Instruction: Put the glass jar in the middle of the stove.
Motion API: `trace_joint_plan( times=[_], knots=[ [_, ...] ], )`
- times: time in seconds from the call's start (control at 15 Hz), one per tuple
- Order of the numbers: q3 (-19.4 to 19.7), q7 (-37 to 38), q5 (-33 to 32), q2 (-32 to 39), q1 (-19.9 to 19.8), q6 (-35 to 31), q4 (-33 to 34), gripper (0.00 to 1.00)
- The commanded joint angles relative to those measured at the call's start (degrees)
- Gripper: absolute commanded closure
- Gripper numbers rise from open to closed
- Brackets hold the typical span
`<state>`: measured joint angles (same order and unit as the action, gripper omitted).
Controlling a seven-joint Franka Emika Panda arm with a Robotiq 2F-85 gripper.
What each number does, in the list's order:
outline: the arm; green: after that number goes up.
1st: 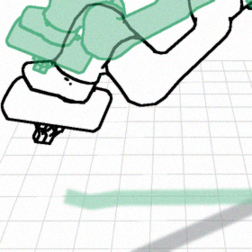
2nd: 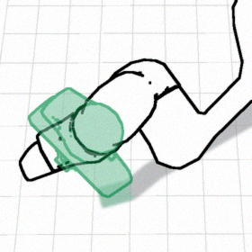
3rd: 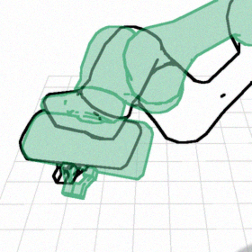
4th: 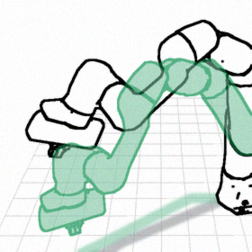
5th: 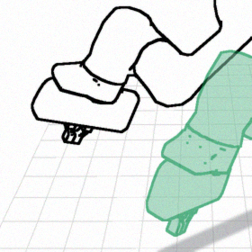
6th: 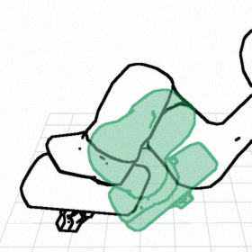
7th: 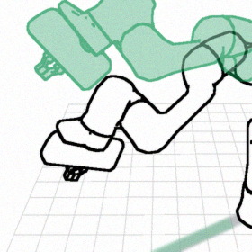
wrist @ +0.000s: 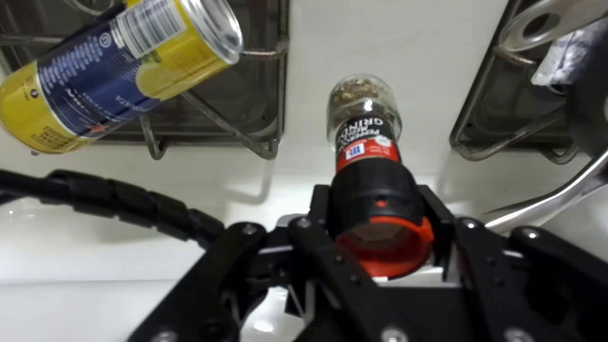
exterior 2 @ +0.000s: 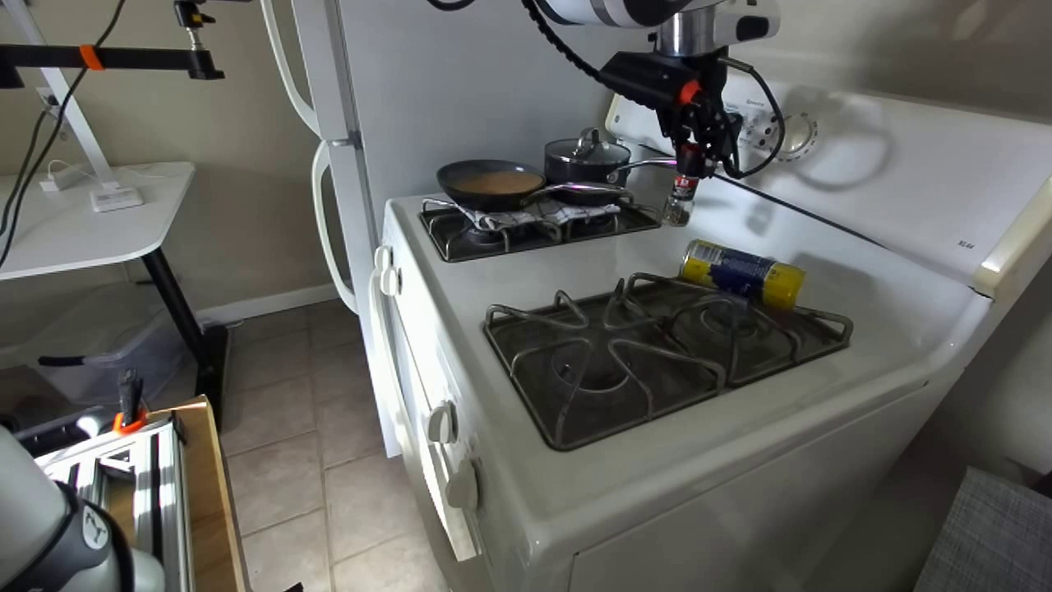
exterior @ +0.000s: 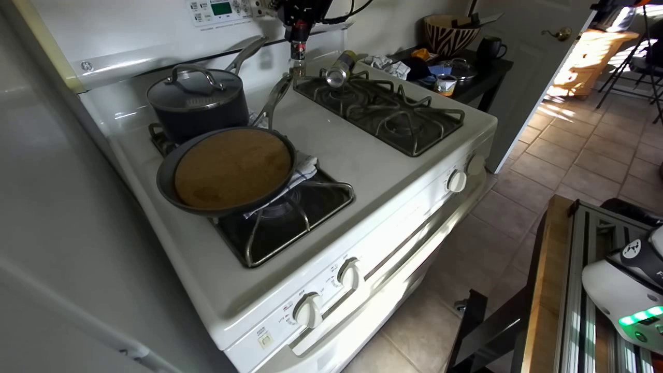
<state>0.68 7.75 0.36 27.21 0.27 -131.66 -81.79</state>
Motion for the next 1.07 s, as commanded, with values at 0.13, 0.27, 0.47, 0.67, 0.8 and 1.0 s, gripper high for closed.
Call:
trace_joint_plan(
  times=[0.13,0.27,0.47,0.67,0.8,1.0],
  knots=[
    [-0.8,-6.3,-0.1,1.0,-0.4,-12.4,-3.8,0.82],
    [-1.3,-8.8,0.2,1.8,-0.7,-15.4,-5.1,0.82],
    [-2.0,-12.2,0.5,3.7,-1.3,-18.7,-5.4,0.82],
    [-3.3,-14.2,1.7,6.2,-2.1,-18.8,-3.6,0.82],
    [-3.5,-14.4,1.6,7.6,-2.1,-18.2,-2.3,0.82],
    [-3.4,-14.4,1.2,9.1,-2.0,-17.8,-0.9,0.82]
  ],
)
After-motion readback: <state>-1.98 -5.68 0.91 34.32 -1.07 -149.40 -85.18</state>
